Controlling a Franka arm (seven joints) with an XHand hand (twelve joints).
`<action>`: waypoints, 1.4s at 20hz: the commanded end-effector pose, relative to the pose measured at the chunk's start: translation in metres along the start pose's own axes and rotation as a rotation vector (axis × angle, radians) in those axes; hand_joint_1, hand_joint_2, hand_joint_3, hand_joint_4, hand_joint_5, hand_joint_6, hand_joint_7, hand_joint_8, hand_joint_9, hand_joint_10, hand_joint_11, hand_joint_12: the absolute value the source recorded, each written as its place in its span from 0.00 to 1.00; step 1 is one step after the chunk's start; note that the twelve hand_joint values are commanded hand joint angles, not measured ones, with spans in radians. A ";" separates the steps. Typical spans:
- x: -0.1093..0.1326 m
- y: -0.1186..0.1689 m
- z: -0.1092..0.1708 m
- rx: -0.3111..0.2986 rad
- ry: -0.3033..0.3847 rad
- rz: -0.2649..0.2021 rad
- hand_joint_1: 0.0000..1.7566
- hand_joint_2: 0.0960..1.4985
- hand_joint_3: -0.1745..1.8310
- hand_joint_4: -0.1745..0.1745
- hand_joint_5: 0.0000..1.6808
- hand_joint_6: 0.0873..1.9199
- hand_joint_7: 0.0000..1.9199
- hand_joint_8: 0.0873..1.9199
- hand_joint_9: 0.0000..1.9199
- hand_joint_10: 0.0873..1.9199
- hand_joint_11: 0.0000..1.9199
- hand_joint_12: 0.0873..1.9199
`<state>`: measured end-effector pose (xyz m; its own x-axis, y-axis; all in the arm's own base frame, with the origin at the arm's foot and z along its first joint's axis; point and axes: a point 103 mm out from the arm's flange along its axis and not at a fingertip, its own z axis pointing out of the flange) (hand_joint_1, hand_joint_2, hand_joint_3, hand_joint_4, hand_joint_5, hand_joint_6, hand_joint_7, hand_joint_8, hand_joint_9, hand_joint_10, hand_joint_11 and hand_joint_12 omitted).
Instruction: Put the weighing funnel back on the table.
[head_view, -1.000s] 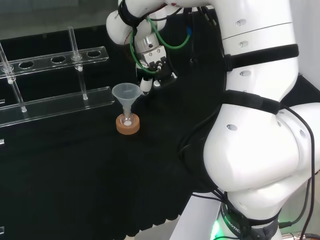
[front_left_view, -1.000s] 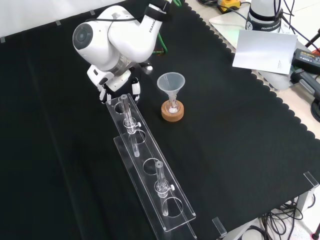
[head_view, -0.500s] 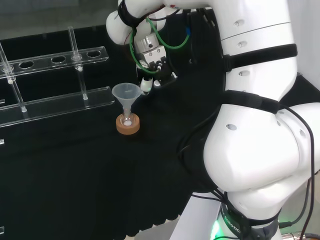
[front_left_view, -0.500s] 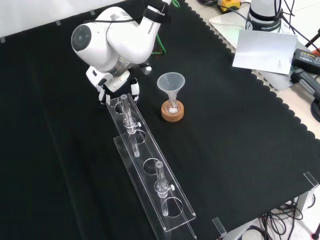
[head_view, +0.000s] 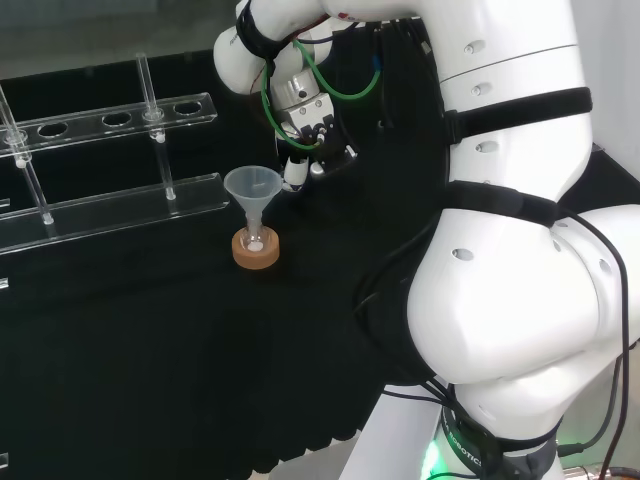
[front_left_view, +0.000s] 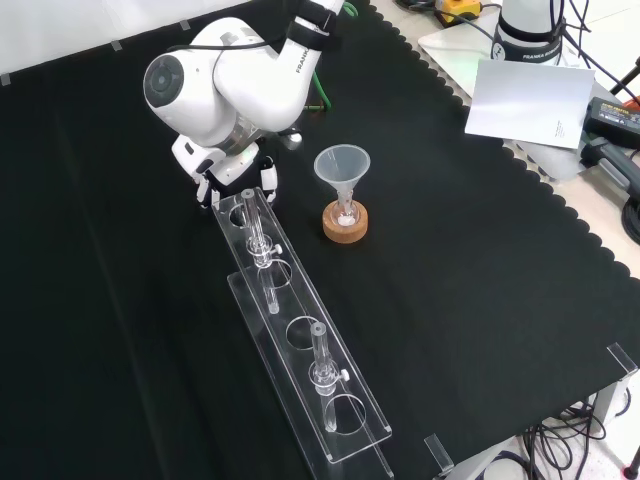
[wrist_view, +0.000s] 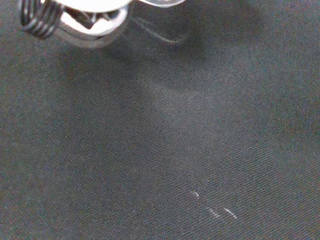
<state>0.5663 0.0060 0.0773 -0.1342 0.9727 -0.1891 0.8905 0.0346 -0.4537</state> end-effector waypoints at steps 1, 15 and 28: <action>0.000 -0.001 0.002 -0.007 0.019 -0.008 0.63 0.50 0.29 1.00 0.74 0.30 0.30 0.31 0.48 0.13 0.42 0.53; -0.003 -0.009 0.000 0.015 0.032 -0.026 0.53 0.41 0.32 0.56 0.41 0.31 0.22 0.32 0.42 0.17 0.34 0.59; -0.009 -0.039 -0.030 -0.013 0.057 -0.038 0.49 0.37 0.32 0.52 0.18 0.06 0.08 0.30 0.24 0.28 0.18 0.68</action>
<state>0.5513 0.0040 0.0969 -0.1566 0.9777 -0.1399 0.8676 0.0685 -0.4926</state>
